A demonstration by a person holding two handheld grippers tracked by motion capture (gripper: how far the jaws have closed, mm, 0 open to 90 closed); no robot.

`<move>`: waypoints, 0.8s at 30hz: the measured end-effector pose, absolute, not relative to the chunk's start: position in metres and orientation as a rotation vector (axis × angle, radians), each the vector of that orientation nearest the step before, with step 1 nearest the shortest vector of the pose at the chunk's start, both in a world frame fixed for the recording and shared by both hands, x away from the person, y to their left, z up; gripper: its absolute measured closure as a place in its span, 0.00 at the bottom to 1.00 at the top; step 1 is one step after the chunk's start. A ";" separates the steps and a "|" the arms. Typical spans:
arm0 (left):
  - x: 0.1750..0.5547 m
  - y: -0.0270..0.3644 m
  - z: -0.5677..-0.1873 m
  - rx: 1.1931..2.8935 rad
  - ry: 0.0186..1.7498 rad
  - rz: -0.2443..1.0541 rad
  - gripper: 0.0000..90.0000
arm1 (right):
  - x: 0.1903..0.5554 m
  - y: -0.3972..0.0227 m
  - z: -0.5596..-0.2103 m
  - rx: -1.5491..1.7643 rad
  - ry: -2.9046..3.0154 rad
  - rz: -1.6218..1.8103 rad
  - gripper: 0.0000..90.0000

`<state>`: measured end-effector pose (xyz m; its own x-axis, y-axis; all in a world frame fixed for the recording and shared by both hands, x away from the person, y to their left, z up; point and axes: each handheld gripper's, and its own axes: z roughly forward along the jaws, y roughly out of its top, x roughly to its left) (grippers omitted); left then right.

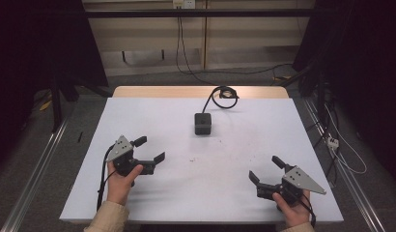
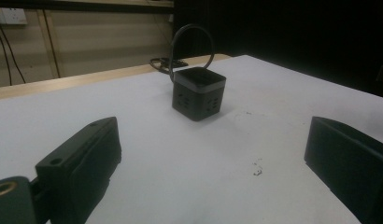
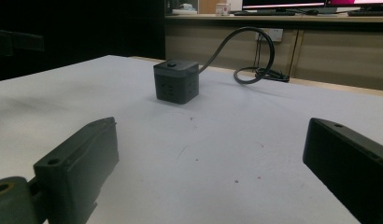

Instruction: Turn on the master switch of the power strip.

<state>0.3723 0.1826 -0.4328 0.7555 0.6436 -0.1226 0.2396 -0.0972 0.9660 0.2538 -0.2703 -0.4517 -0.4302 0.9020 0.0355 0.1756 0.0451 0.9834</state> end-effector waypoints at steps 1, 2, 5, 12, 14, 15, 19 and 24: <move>0.374 0.180 -0.433 1.675 0.709 0.391 0.04 | 0.254 -0.270 -0.452 1.096 1.680 1.436 0.03; 0.377 0.176 -0.434 1.684 0.703 0.386 0.04 | 0.254 -0.270 -0.451 1.096 1.680 1.435 0.03; 0.379 0.170 -0.434 1.683 0.697 0.375 0.04 | 0.254 -0.271 -0.452 1.095 1.682 1.436 0.03; 0.386 0.152 -0.433 1.685 0.690 0.343 0.04 | 0.253 -0.271 -0.450 1.087 1.681 1.437 0.03; 0.388 0.148 -0.432 1.701 0.672 0.354 0.04 | 0.253 -0.272 -0.450 1.090 1.679 1.437 0.03; 0.388 0.146 -0.431 1.700 0.673 0.355 0.04 | 0.253 -0.272 -0.450 1.090 1.679 1.437 0.03; 0.392 0.141 -0.431 1.704 0.680 0.357 0.04 | 0.252 -0.273 -0.450 1.092 1.676 1.441 0.03; 0.399 0.133 -0.432 1.705 0.693 0.340 0.04 | 0.252 -0.273 -0.450 1.090 1.680 1.440 0.03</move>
